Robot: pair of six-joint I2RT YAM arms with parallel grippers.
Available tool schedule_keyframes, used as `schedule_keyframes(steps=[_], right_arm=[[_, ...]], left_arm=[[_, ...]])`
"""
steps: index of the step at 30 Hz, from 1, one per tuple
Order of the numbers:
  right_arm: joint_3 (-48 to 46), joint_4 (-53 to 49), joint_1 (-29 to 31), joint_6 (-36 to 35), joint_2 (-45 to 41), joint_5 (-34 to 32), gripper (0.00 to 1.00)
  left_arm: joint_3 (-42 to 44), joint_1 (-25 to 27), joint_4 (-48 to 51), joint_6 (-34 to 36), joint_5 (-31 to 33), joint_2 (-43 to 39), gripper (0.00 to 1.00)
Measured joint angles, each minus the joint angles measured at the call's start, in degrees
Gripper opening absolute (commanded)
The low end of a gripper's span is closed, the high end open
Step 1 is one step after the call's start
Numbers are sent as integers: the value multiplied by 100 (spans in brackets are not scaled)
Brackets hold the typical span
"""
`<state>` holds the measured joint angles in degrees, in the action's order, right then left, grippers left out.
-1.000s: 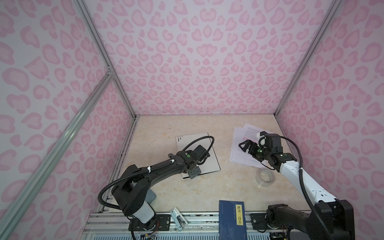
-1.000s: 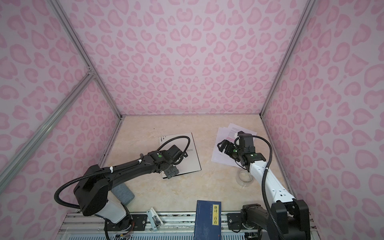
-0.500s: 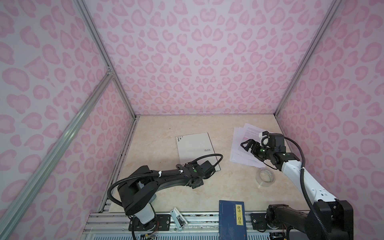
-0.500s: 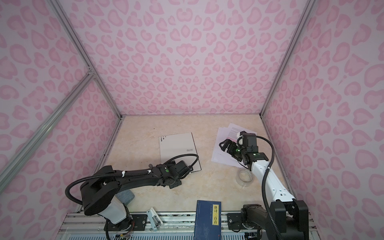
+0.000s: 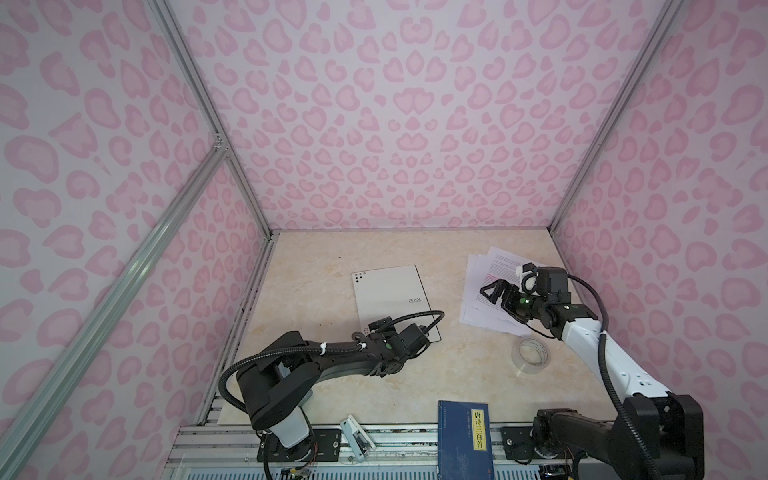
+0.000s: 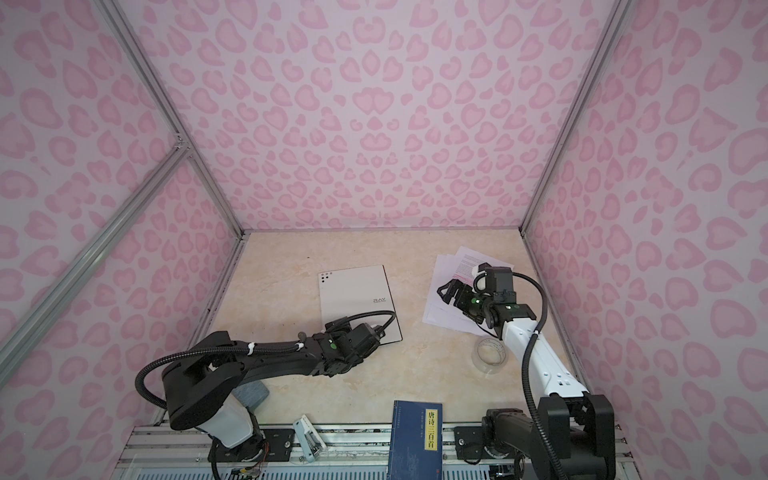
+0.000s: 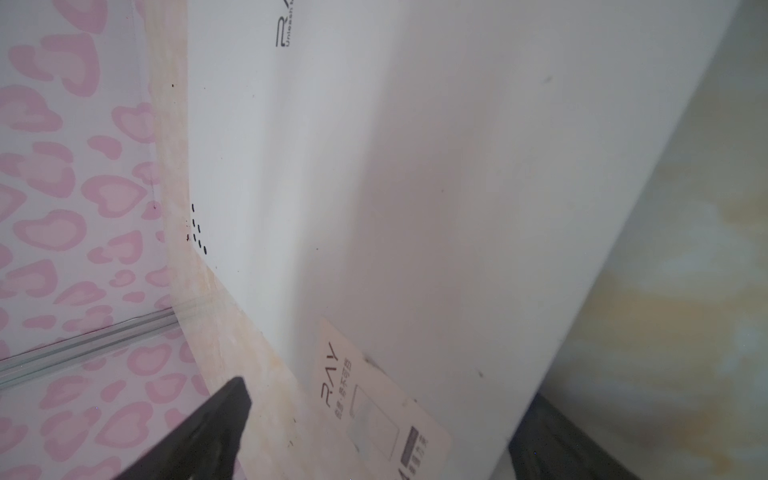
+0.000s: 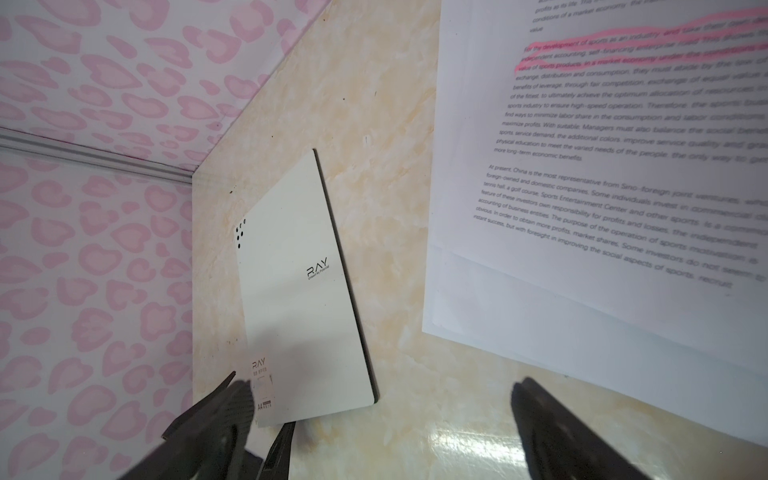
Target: Put the files into the folder
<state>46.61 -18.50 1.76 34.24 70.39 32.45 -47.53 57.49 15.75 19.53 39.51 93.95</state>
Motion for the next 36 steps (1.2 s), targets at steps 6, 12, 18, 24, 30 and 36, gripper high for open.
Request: schedule_keyframes(steps=[6,12,18,24,30,36], right_arm=[[0,61,2,-85,260,385,100],[11,142,219,-249,516,634,100],[120,251,527,-369,1102,857,99],[420,275,868,-509,1644,1075,99],[555,291,1145,-605,2076,1215,99],[535,535,1340,-588,2312,1366,97]], left_arm=[[157,11,-216,-2,280,-2,98],[201,11,-323,-2,538,-66,98],[212,9,-387,-4,726,-94,98],[232,9,-387,-9,798,-92,98],[236,9,-387,-11,846,-98,98],[240,9,-387,-11,859,-127,98]])
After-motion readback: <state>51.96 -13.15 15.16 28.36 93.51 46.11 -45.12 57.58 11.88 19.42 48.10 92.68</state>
